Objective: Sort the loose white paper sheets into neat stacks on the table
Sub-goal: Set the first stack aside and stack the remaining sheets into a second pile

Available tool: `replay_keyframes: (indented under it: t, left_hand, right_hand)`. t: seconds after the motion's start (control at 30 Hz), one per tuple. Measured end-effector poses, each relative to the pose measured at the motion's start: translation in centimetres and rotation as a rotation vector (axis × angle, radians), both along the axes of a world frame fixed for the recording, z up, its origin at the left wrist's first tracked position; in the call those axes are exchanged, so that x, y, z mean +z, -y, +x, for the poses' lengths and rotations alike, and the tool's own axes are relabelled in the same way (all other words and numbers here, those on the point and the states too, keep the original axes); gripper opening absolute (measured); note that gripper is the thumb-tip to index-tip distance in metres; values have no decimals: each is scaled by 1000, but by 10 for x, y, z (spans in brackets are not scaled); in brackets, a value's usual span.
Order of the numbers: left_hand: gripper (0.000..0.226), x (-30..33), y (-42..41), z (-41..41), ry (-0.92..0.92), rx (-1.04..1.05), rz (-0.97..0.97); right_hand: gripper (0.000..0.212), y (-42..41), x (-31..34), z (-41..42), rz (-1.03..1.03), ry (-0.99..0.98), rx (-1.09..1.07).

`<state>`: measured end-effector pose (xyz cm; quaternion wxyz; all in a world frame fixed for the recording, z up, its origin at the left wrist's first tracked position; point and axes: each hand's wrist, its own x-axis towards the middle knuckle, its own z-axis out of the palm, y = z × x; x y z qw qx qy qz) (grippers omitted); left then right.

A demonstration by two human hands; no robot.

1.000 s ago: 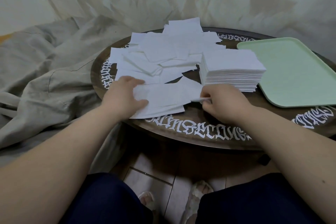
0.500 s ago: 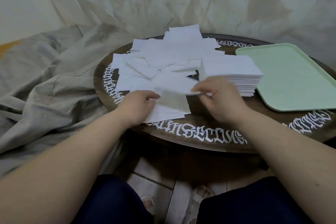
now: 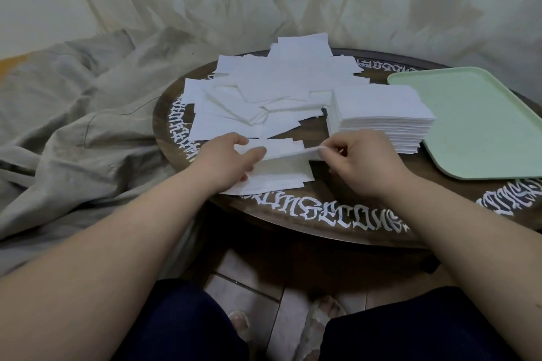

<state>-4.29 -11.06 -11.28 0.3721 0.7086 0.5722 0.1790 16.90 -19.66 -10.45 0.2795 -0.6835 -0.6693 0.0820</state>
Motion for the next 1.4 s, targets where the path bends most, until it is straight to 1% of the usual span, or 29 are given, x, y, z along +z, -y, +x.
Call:
replay_keyframes:
  t: [0.07,0.1,0.13,0.17,0.2,0.23,0.33,0.37,0.4,0.47,0.63,0.73,0.8,0.87,0.93,1.0,1.07,1.17,1.27,1.4]
  left_hand:
    - [34,3,-2,-2,214,98,-25]
    - [31,4,-5,-5,319,160,31]
    - [27,5,-9,-10,367,214,136]
    - [24,4,-13,-15,350,249,249]
    - [23,2,-17,-21,283,256,330]
    - [25,-1,-18,-26,175,229,369]
    - [32,-14,-18,-34,-185,70,358]
    - [34,-16,-18,-33,-263,37,351]
    - [34,-16,-19,-31,-302,20,350]
    - [32,-16,-20,-24,-300,8,334]
    - [24,-19,-20,2,-149,8,218]
    - [26,-20,-21,-3,-11,75,171]
    - [26,-20,-21,-13,28,123,188]
    - [27,-19,-20,-21,-27,133,250]
    - [28,-16,-18,-27,-74,101,307]
    - [27,-13,-15,-31,-130,8,334]
    - [27,-10,-13,-33,-193,-129,329]
    - [28,-7,-9,-33,-298,-261,286]
    - [26,-7,-10,-33,-360,-259,304]
    - [20,-7,-9,-35,-323,-224,310]
  right_hand:
    - [18,-5,6,-6,143,-82,-10]
    - [17,-9,8,-10,196,-93,-2]
    - [18,-13,8,-15,223,-79,19]
    - [20,-17,5,-19,221,-56,46]
    - [19,-22,0,-22,187,-35,72]
    - [18,-25,-7,-24,125,-8,100]
    - [21,-30,-25,-24,-112,201,209]
    - [23,-30,-28,-23,-157,261,222]
    - [24,-29,-28,-21,-176,290,217]
    - [25,-27,-25,-14,-179,291,195]
    - [24,-14,-17,7,-221,307,132]
    - [18,-10,-16,9,-172,254,106]
    - [15,-11,-17,5,-155,214,101]
    - [14,-13,-16,-1,-160,163,118]
    - [13,-14,-15,-5,-180,115,140]
    - [12,-15,-17,-6,-197,96,145]
    - [10,-15,-19,-4,-202,62,132]
    - [20,-16,-21,-2,-212,39,135]
    - [20,-20,-22,-5,-202,110,171]
    - [15,-23,-23,-8,-178,163,186]
